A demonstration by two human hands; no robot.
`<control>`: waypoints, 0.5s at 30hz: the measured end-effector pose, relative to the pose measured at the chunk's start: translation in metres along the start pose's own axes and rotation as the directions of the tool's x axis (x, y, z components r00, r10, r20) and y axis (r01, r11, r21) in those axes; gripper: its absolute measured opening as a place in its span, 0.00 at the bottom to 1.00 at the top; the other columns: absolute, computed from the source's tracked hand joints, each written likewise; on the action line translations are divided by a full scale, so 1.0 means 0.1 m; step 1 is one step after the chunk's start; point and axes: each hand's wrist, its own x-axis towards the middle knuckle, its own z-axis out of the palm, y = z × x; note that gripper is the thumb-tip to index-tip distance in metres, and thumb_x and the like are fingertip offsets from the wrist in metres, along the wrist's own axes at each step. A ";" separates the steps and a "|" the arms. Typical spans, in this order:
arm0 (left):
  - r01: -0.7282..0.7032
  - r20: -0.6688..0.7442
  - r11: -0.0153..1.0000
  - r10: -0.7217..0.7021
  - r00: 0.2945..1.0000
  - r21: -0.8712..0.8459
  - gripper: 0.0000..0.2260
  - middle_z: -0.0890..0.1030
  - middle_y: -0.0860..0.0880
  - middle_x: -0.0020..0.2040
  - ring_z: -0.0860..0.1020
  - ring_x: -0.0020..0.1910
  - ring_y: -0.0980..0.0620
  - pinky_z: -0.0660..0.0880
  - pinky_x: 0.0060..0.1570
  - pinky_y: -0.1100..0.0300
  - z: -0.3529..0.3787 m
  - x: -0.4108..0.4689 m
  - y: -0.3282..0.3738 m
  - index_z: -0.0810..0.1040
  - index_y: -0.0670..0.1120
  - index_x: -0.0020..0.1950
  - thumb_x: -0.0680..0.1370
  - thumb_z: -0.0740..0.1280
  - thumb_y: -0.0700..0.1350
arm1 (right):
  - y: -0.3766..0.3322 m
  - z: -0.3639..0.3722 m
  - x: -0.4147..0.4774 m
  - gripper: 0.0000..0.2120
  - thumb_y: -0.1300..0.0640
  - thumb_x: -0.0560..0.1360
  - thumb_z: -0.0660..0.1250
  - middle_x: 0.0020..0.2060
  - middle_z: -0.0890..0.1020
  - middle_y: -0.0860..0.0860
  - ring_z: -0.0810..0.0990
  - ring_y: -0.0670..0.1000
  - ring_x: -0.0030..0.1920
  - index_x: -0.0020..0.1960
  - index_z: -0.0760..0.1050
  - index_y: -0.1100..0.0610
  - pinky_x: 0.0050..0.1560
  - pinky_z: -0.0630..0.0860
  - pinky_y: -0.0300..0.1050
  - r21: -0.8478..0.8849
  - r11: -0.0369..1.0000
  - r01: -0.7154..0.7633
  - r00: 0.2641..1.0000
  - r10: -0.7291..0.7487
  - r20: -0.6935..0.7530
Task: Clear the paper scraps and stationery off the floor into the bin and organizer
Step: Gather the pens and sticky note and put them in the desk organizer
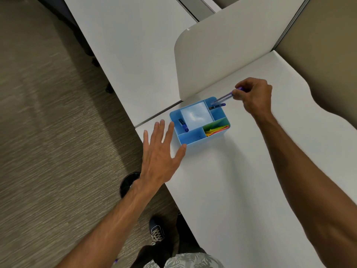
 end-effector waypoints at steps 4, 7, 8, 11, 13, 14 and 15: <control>0.028 0.038 1.000 -0.029 0.999 0.014 0.35 0.48 0.45 0.82 0.45 0.81 0.49 0.44 0.78 0.42 0.03 -0.08 -0.09 0.49 0.51 0.81 0.79 0.50 0.66 | 0.10 0.24 0.08 0.09 0.58 0.72 0.77 0.43 0.86 0.55 0.84 0.52 0.42 0.51 0.83 0.60 0.47 0.81 0.40 -0.102 0.995 0.020 1.000 -0.019 0.011; 0.053 0.066 0.998 -0.054 0.996 0.020 0.35 0.46 0.45 0.82 0.44 0.81 0.49 0.43 0.78 0.43 0.04 -0.11 -0.15 0.47 0.51 0.81 0.79 0.50 0.66 | 0.17 0.38 0.11 0.10 0.57 0.73 0.77 0.44 0.86 0.55 0.83 0.50 0.41 0.52 0.83 0.60 0.44 0.78 0.36 -0.181 0.980 0.078 0.997 -0.072 0.039; 0.058 0.070 0.998 -0.059 0.996 0.014 0.34 0.45 0.45 0.82 0.43 0.81 0.49 0.43 0.78 0.44 0.04 -0.12 -0.17 0.47 0.51 0.81 0.80 0.50 0.66 | 0.19 0.43 0.12 0.10 0.57 0.73 0.77 0.44 0.86 0.55 0.84 0.51 0.41 0.52 0.83 0.60 0.45 0.79 0.37 -0.207 0.973 0.102 0.994 -0.093 0.054; 0.071 0.073 0.997 -0.069 0.995 -0.020 0.34 0.44 0.46 0.82 0.43 0.81 0.49 0.43 0.78 0.45 0.06 -0.17 -0.21 0.47 0.51 0.81 0.80 0.52 0.64 | 0.25 0.51 0.16 0.10 0.57 0.73 0.76 0.44 0.86 0.57 0.85 0.54 0.42 0.51 0.83 0.61 0.48 0.84 0.47 -0.242 0.962 0.125 0.990 -0.104 0.097; 0.078 0.071 0.997 -0.076 0.995 -0.026 0.34 0.44 0.46 0.82 0.43 0.81 0.49 0.43 0.78 0.46 0.07 -0.19 -0.22 0.47 0.51 0.81 0.80 0.54 0.63 | 0.28 0.54 0.18 0.09 0.57 0.73 0.76 0.44 0.86 0.57 0.85 0.54 0.41 0.51 0.83 0.60 0.48 0.84 0.50 -0.259 0.958 0.122 0.990 -0.099 0.101; 0.079 0.067 0.996 -0.077 0.995 -0.026 0.33 0.44 0.46 0.82 0.43 0.81 0.49 0.43 0.78 0.47 0.08 -0.20 -0.23 0.47 0.51 0.81 0.81 0.55 0.62 | 0.29 0.55 0.19 0.09 0.57 0.73 0.76 0.44 0.86 0.57 0.85 0.53 0.41 0.51 0.83 0.60 0.48 0.85 0.50 -0.262 0.958 0.121 0.990 -0.097 0.102; 0.080 0.062 0.996 -0.078 0.995 -0.027 0.33 0.44 0.46 0.82 0.43 0.81 0.49 0.43 0.77 0.48 0.09 -0.21 -0.23 0.48 0.51 0.82 0.81 0.56 0.61 | 0.30 0.56 0.19 0.09 0.57 0.73 0.76 0.45 0.86 0.57 0.85 0.53 0.40 0.51 0.83 0.60 0.48 0.85 0.49 -0.262 0.958 0.119 0.990 -0.094 0.106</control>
